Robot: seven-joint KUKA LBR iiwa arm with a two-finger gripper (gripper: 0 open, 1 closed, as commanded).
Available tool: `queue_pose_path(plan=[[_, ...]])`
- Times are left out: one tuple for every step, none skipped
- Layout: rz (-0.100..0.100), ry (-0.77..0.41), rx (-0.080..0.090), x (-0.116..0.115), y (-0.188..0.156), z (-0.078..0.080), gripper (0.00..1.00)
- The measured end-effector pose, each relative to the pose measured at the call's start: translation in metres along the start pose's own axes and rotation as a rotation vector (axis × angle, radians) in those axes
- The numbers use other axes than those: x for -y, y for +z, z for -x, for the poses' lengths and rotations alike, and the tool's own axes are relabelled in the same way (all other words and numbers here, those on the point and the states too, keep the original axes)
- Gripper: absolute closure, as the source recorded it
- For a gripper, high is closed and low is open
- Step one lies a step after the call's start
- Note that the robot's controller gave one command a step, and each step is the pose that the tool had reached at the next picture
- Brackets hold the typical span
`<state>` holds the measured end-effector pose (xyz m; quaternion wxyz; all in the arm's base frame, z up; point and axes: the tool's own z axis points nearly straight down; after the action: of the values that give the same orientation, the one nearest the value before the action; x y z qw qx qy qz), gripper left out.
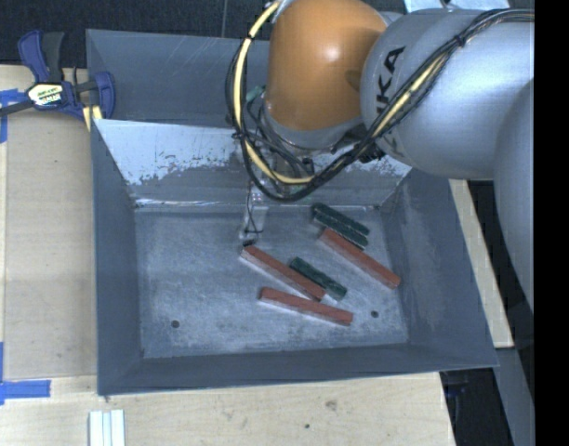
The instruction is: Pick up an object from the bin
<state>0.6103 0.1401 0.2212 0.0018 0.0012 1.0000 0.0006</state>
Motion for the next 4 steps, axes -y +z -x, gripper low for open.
queue_pose_path(plan=[[-0.002, 0.019, -0.001, 0.079, -0.052, -0.054, 0.0], [0.0, 0.162, -0.001, 0.071, 0.067, -0.036, 0.0], [0.002, 0.457, -0.002, 0.07, 0.149, -0.054, 0.0], [0.007, 0.455, 0.009, 0.068, 0.145, -0.051, 1.0]])
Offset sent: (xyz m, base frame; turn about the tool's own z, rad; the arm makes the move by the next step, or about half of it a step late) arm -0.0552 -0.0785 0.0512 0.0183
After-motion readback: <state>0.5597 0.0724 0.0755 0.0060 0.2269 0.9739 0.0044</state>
